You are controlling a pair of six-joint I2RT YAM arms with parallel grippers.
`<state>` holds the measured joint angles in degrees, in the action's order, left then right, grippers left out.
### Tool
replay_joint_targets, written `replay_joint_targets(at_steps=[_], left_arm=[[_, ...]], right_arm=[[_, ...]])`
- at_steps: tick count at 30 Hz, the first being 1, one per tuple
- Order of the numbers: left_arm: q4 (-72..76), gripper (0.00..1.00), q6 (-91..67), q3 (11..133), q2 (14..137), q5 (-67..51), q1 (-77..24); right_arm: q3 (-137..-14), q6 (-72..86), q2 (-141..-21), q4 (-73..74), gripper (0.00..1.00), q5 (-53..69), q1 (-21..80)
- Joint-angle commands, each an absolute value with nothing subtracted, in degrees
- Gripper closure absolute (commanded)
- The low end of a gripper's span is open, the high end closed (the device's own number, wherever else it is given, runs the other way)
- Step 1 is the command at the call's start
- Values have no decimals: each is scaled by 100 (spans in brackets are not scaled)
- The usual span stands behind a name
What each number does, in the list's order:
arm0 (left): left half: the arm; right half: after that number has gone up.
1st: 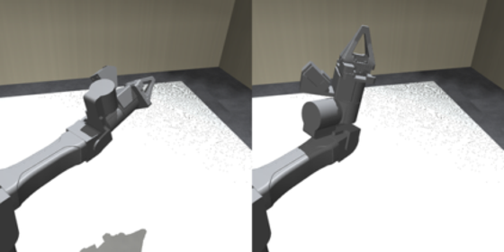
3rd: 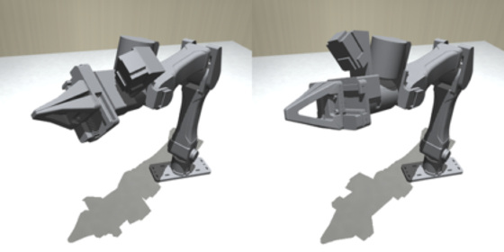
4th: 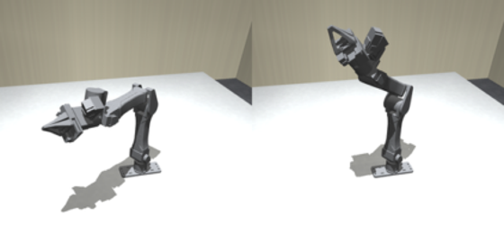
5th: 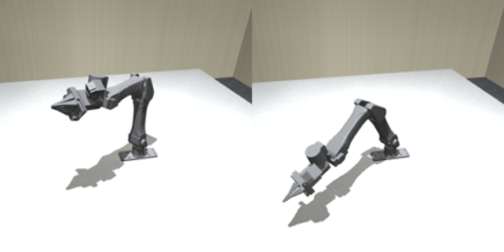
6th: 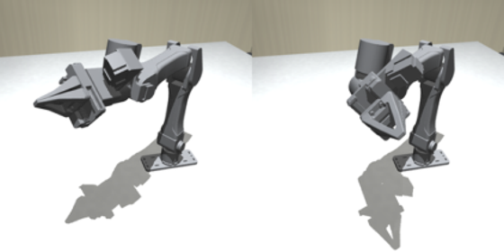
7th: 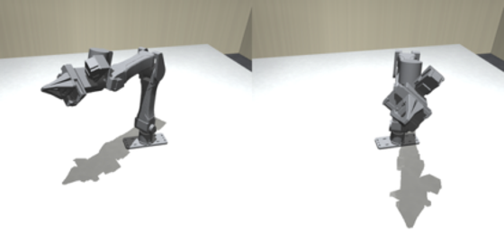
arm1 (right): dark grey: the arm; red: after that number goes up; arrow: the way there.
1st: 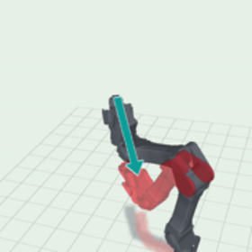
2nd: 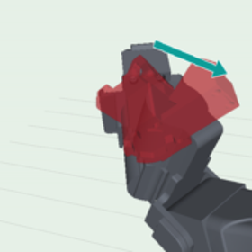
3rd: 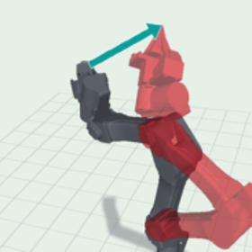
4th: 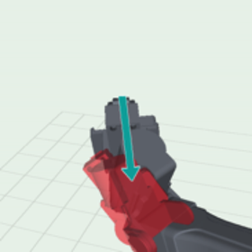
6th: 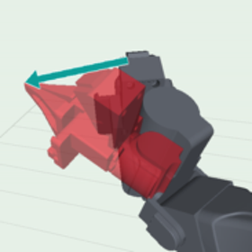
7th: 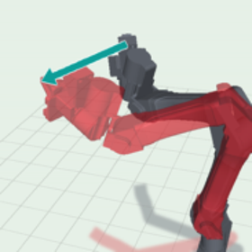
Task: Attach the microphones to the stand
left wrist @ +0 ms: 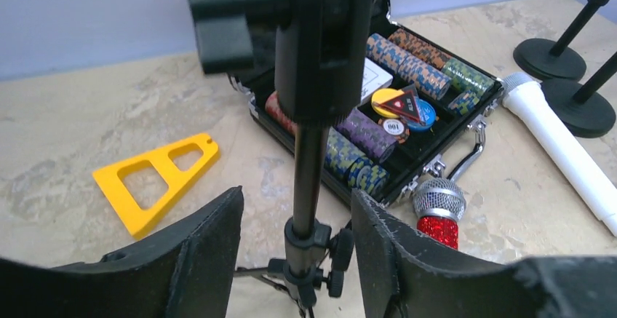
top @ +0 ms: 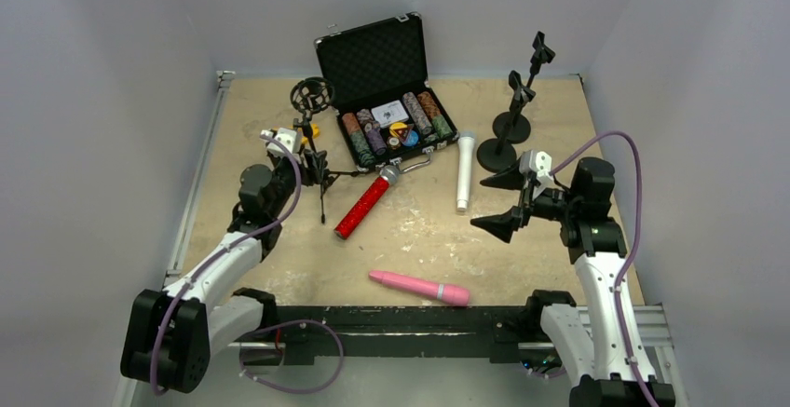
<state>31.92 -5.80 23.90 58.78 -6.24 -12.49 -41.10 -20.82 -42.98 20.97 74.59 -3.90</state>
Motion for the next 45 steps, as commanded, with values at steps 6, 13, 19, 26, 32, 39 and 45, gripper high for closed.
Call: replay_joint_targets(at_steps=[6, 13, 19, 26, 32, 39, 45], left_arm=[[3922, 62, -291, 2968, 6282, -960, -1222], [3685, 100, -28, 3086, 6171, -945, -1222], [2963, 100, 826, 3303, 5394, -736, -1213], [1470, 100, 1398, 3793, 4293, -681, -1212], [92, 100, 1140, 4171, 3428, -1310, -1213], [-965, 100, 492, 4624, 2836, -2749, -1222], [-775, 100, -435, 4706, 2802, -3769, -1305]], right_arm=[[-4120, -2189, -4226, 1995, 1, 7618, -472], [-4084, -2193, -4206, 1991, 1, 7699, -555], [-4047, -2190, -4148, 1984, 1, 7756, -652], [-4054, -2206, -4163, 1985, 1, 7776, -676], [-4078, -2288, -4166, 2033, 1, 7744, -728], [-4080, -2331, -4174, 2092, 1, 7850, -796], [-4070, -2349, -4189, 2101, 1, 7908, -836]])
